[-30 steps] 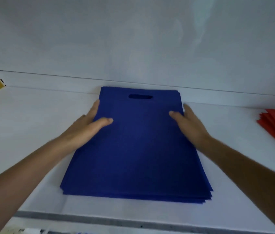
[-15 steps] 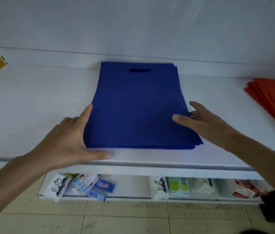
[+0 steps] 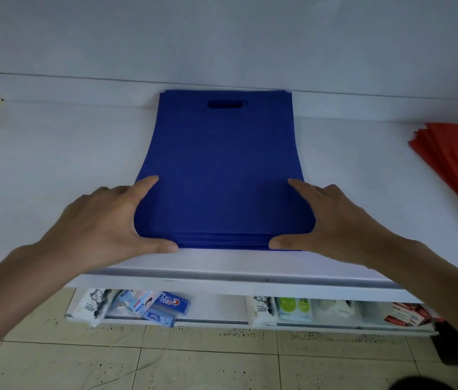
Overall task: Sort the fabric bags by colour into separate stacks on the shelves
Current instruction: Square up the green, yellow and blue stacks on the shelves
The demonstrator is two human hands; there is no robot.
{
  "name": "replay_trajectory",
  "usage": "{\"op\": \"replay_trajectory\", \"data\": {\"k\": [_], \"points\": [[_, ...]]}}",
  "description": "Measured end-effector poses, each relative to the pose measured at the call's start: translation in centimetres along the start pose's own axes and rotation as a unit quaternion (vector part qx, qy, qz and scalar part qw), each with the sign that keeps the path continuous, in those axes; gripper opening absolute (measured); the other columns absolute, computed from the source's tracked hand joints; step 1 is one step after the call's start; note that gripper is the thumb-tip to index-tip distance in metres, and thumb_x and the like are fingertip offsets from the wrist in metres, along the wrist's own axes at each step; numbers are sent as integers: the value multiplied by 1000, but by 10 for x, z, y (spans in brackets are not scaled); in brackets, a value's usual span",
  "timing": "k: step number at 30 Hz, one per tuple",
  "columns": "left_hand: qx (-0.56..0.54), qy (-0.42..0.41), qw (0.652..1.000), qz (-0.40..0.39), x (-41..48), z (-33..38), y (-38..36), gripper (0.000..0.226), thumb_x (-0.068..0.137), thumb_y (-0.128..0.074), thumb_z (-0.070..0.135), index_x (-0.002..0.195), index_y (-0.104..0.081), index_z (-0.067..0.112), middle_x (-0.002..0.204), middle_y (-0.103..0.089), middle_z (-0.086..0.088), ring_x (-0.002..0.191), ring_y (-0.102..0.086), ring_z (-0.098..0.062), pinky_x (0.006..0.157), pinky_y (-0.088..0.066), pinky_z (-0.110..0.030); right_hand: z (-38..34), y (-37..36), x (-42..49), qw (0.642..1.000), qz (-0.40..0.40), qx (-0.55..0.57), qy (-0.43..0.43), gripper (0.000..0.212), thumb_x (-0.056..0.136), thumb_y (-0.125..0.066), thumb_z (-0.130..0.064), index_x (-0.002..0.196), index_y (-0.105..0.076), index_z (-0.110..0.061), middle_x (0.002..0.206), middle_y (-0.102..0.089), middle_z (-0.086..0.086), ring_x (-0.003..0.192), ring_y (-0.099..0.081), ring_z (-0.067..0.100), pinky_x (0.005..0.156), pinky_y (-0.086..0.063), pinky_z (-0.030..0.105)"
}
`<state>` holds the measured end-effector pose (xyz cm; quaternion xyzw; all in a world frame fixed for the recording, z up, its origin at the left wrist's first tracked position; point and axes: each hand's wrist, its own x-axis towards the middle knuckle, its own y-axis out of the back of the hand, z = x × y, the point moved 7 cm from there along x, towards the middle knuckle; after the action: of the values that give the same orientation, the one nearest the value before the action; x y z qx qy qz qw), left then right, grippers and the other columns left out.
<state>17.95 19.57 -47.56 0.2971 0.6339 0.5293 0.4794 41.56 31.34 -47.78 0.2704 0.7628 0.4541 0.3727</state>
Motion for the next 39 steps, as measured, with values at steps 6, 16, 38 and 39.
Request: {"op": "replay_trajectory", "data": {"k": [6,16,38,39], "points": [[-8,23,999,37,-1,-8,3,109,60,-57,77,146,-4,34,131,-48,4,116,-47,-19,84,-44,-31,-9,-6,-4,999,36,-11,36,96,73,-67,-56,146,-12,-26,143,-34,-5,126,-29,15,98,-37,28],[-9,2,999,44,-15,-9,-2,111,57,-59,78,145,-5,38,114,-54,6,106,-52,-16,71,-39,-27,-10,-10,-20,997,37,56,32,98,72,-70,-54,146,-12,-27,145,-28,-9,129,-27,12,103,-32,26],[-136,-9,984,115,-18,-19,-6,79,72,-70,50,140,-33,31,115,-57,1,103,-55,-20,84,-49,-39,5,-12,-6,992,64,107,-3,95,66,-78,-46,143,-25,-27,142,-37,-1,124,-36,16,99,-35,28],[-137,-7,984,117,-19,-19,-6,79,72,-70,50,139,-33,31,115,-57,1,102,-55,-20,84,-49,-39,5,-11,-6,993,62,103,-3,96,66,-78,-45,144,-25,-27,142,-36,-1,124,-36,16,99,-35,28]]}}
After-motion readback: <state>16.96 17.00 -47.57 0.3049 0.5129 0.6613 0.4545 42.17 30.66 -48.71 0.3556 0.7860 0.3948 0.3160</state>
